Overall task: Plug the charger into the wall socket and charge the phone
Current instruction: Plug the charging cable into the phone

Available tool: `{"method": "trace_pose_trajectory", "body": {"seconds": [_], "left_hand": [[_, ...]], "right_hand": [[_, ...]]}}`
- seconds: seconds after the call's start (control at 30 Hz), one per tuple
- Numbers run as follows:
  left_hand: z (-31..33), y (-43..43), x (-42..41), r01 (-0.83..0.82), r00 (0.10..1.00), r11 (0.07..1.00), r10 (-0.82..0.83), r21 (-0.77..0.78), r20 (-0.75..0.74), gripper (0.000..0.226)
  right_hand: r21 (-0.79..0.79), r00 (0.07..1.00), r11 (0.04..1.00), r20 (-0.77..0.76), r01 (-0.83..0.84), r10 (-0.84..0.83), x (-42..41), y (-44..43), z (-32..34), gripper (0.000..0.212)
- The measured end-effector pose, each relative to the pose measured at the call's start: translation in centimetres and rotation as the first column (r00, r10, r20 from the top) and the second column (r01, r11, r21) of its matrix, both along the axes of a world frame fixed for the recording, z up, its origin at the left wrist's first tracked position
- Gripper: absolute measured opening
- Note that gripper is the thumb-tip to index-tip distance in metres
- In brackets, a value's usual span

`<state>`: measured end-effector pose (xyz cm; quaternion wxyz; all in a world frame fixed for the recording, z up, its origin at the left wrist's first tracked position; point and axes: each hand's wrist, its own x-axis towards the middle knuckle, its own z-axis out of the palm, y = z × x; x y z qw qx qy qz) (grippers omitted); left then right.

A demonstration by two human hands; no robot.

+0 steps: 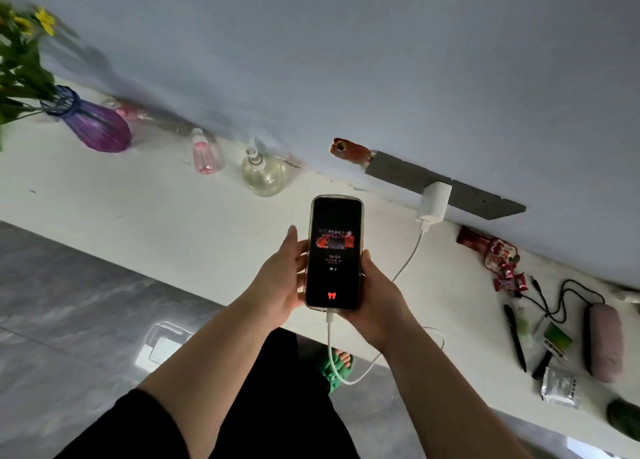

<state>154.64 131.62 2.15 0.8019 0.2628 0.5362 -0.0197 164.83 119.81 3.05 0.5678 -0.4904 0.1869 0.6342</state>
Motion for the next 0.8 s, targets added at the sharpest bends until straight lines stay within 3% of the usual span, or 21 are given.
{"method": "trace_pose_trajectory", "body": {"seconds": [0.13, 0.27, 0.5, 0.8], "left_hand": [[-4.3, 1.4, 0.2, -0.039, 0.999, 0.999, 0.04, 0.036, -0.028, 0.05], [-7.8, 3.1, 1.2, -0.083, 0.995, 0.995, 0.086, 0.048, -0.047, 0.051], [-12.4, 5.3, 2.7, -0.019, 0.989, 0.985, 0.044, 0.171, -0.142, 0.053], [-13.8, 4.9, 2.5, 0.059, 0.985, 0.976, -0.023, 0.209, -0.171, 0.048]], "right_hand": [[-0.053, 0.999, 0.999, 0.036, -0.002, 0.004, 0.3, 2.2, -5.6, 0.053], [-0.178, 0.982, 0.984, 0.187, -0.003, 0.037, 1.2, 4.6, -9.4, 0.039], [-0.321, 0.947, 0.946, 0.284, -0.055, 0.152, 1.3, 7.0, -12.7, 0.024], [-0.507, 0.898, 0.859, 0.343, -0.07, 0.275, 1.1, 8.5, -13.9, 0.041]]}}
